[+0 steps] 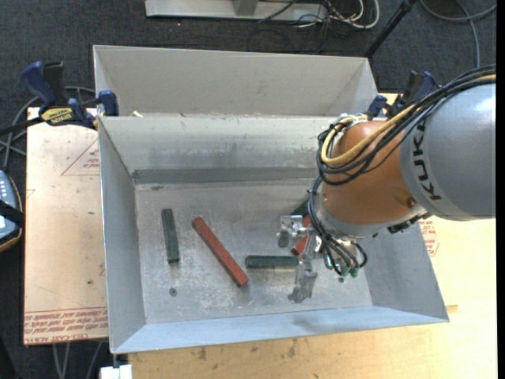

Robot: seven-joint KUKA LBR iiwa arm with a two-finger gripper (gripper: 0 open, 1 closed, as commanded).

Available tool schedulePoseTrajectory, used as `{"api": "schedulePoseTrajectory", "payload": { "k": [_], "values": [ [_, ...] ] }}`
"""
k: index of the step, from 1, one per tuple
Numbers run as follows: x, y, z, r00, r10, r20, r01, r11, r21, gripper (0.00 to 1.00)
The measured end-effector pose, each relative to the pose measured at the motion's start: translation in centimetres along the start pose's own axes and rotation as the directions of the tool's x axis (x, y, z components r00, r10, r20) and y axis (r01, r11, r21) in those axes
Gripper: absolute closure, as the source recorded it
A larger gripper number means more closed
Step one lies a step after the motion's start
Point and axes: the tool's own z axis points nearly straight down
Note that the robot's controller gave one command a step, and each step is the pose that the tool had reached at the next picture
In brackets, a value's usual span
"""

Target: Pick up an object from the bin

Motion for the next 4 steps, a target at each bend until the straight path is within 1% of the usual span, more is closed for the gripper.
{"api": "schedulePoseTrajectory", "payload": {
  "k": [1, 2, 3, 4],
  "values": [
    [-2.3, 2.2, 7.6, 0.997, -0.071, 0.004, 0.071, 0.997, 0.0, 0.0],
    [-2.5, 2.1, 7.0, 0.998, -0.069, 0.01, 0.069, 0.998, 0.0, 1.0],
    [0.7, 0.6, -3.9, 0.941, -0.339, 0.014, 0.339, 0.941, 0.005, 1.0],
    [0.6, 0.6, -11.1, 0.944, -0.33, 0.018, 0.33, 0.944, 0.006, 1.0]
  ]
}}
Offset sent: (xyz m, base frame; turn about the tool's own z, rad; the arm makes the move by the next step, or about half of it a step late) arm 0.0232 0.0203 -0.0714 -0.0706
